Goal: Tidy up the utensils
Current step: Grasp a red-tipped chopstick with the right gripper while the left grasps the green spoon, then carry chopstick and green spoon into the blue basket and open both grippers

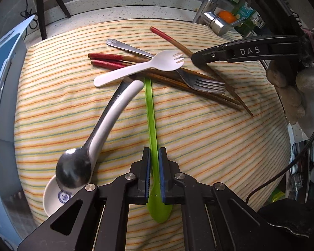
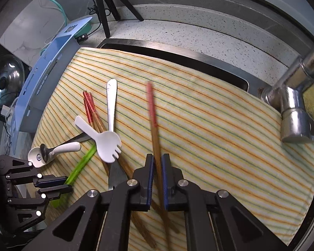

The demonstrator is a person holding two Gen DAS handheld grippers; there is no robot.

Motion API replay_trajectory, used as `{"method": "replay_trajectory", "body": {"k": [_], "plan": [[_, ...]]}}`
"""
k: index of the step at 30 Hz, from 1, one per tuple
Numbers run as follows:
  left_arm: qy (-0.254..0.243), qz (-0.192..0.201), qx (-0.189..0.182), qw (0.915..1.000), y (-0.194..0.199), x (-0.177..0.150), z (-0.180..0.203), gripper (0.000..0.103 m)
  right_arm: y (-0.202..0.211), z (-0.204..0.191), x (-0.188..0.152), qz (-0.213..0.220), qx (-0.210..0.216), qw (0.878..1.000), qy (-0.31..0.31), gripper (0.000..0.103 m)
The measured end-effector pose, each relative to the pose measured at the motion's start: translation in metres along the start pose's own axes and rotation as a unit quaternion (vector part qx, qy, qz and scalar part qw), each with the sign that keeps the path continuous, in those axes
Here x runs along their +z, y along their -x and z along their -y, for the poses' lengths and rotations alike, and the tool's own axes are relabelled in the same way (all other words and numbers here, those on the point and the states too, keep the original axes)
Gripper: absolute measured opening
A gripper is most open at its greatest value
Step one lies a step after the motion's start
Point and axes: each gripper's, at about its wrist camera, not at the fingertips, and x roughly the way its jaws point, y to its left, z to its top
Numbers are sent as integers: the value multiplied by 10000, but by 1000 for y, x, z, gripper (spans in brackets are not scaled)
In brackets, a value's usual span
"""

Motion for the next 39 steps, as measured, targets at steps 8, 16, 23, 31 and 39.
{"method": "replay_trajectory", "body": {"k": [8, 16, 23, 31, 39], "plan": [[354, 226, -283, 9987, 14, -23, 3, 5, 18, 13, -27, 183, 138, 9988, -439, 6], [781, 441, -548, 9945, 24, -38, -3, 5, 37, 17, -43, 380, 266, 9962, -738, 6], [936, 885, -471, 9906, 59, -33, -14, 5, 71, -8, -40, 728, 441, 9944, -621, 6], [1041, 1315, -135, 9857, 99, -27, -55, 5, 96, -65, -9, 1072, 779, 9907, -303, 6], [1310, 1559, 184, 9789, 129, -31, -121, 5, 84, -141, 38, 1265, 1080, 9861, 23, 6]]}}
